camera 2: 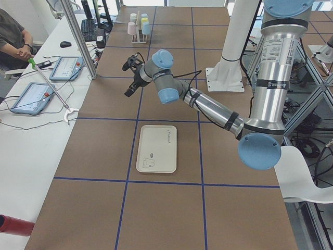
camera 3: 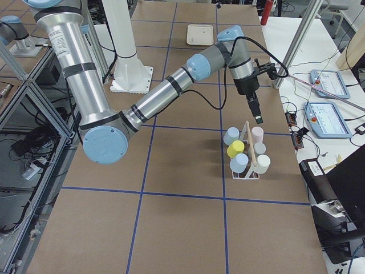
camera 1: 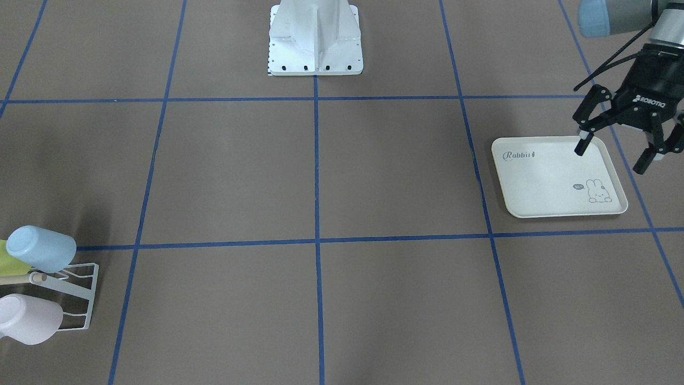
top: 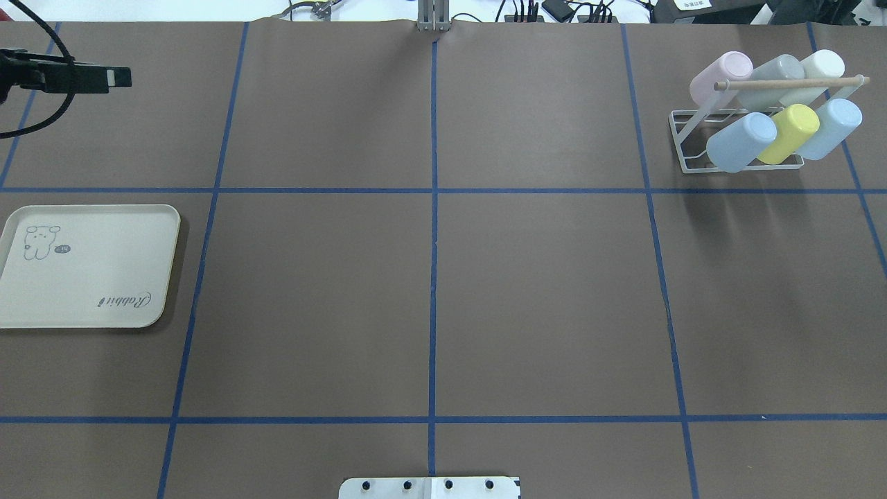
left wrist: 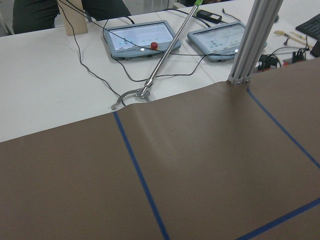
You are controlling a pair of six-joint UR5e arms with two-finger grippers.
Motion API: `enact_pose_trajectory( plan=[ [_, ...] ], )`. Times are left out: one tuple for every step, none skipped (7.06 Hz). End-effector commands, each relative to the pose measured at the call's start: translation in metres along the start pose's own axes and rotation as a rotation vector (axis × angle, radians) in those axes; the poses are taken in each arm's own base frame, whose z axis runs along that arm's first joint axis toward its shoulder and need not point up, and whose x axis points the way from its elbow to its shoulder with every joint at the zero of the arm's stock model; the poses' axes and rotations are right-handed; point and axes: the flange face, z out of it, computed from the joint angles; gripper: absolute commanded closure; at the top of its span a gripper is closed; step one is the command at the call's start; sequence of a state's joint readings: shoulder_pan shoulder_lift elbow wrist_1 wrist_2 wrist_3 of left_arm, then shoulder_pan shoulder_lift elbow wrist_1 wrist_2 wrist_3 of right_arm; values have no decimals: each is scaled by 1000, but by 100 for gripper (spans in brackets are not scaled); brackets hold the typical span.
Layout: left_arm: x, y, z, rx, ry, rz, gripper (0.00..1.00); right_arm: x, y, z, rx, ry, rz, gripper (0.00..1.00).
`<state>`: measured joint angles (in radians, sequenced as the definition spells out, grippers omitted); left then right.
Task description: Transfer IKEA cup to right arm and place on rack
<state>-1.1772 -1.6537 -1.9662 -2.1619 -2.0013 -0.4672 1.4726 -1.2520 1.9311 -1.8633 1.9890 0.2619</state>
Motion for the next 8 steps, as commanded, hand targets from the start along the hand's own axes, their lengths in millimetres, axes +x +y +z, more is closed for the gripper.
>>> enact_pose_trajectory(
  plan=[
    [-66, 10, -1, -112, -49, 113, 0, 24, 22, 14, -166, -135, -115, 0],
    [-102, 24, 1, -168, 30, 74, 0, 32, 28, 17, -209, -187, -120, 0],
    [-127, 37, -3, -194, 73, 90, 0, 51, 44, 21, -240, -246, -143, 0],
    [-137, 61, -2, -224, 68, 94, 0, 71, 68, 36, -271, -259, -169, 0],
    [-151, 90, -3, -257, 53, 59, 0, 81, 82, 50, -296, -265, -149, 0],
    [-173, 105, -14, -252, 24, 20, 0, 77, 84, 63, -330, -215, -170, 0],
    [-186, 114, -20, -255, 9, -10, 0, 80, 91, 72, -351, -216, -157, 0],
    [-200, 133, -31, -262, -8, -39, 0, 86, 99, 81, -373, -215, -143, 0]
  ],
)
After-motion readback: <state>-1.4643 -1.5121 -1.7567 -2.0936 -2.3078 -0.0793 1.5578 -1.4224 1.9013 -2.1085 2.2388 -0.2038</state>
